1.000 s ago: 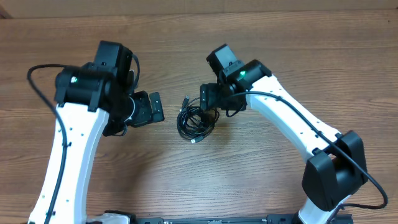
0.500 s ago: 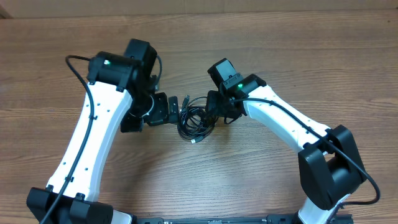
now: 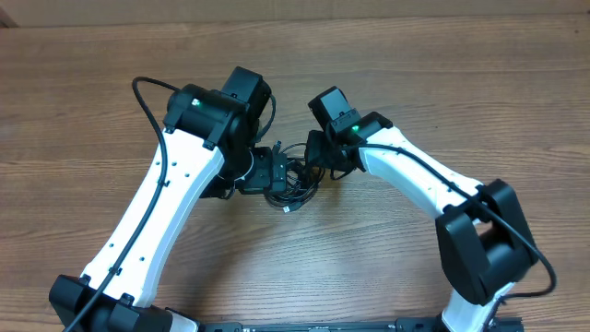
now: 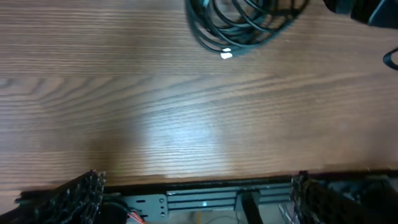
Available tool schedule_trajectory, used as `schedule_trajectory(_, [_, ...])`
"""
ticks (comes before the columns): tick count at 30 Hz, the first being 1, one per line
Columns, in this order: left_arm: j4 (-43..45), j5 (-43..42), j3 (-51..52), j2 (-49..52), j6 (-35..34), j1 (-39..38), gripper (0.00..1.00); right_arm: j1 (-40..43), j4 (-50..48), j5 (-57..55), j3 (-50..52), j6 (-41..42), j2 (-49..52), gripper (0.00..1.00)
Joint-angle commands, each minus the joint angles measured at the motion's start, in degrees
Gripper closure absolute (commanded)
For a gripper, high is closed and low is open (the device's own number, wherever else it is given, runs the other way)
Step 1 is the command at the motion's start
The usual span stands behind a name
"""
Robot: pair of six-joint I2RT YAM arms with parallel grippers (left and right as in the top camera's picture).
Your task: Untangle cables
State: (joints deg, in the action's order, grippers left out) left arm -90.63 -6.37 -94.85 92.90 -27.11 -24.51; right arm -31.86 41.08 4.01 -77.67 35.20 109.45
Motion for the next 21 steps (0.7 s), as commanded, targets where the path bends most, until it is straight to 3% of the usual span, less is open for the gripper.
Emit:
schedule_trajectory(1, [-0.61,3.63,-0.02,-1.42,-3.37,-0.04,0.00,0.39,0.55,-0.96,0.39,0.39,2.56,0.60])
schedule_trajectory(7, [-0.33,4.02,-0.02,-1.42,-3.37,0.02,0.00,1.18,-0.04,-0.31,0.42,0.39,2.56,0.62])
schedule_trajectory(21, [0.90,4.00,-0.02,-1.42,-6.34,0.26,0.00,1.18,0.55,3.74,0.42,0.39,2.56,0.96])
